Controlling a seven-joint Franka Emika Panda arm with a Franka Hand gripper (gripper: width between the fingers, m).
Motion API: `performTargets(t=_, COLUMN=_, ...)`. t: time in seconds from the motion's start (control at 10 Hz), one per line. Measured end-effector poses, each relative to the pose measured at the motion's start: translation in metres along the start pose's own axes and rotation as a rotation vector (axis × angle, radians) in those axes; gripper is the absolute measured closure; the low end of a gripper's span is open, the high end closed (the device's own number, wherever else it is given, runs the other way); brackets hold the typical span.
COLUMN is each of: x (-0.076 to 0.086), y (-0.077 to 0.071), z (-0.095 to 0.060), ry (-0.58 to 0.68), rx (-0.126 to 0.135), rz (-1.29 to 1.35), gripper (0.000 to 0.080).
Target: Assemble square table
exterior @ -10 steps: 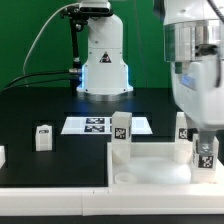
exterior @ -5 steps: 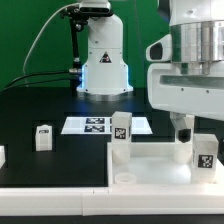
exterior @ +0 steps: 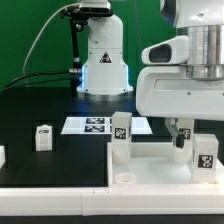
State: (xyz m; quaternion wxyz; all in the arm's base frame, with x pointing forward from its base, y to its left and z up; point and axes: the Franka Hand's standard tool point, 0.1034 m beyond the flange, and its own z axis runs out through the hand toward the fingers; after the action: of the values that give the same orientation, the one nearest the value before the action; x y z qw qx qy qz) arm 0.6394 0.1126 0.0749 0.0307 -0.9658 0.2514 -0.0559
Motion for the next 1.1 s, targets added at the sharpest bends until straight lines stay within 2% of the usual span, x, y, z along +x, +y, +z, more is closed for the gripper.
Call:
performTargets(t=0.2, x=-0.0002, y=0.0001, z=0.0004, ry=-0.001, rx=0.001, rz=0.099, gripper=0.0518)
performTargets(t=0.5, x=-0.0009, y=0.0008, z=0.0005, ry=-0.001, rx=-0.006, rz=0.417, gripper=0.0515)
performTargets(t=0.7, x=-0.0014, y=0.0006, z=-0.0005, ry=-0.014, rx=-0.017, rz=0.758, gripper=0.0515)
performTargets(t=0.8, x=-0.0014, y=-0.0006, z=-0.001, ry=-0.027, rx=-0.013, rz=0.922, gripper=0.0515)
performTargets(t=1.0, x=-0.0011, y=-0.0016, z=-0.0005, ry=-0.05, rx=0.009, rz=1.24, gripper=0.0515)
performTargets(t=1.1, x=-0.0016, y=-0.0009, z=0.0004, ry=-0.05, rx=0.007, rz=1.288, gripper=0.0515)
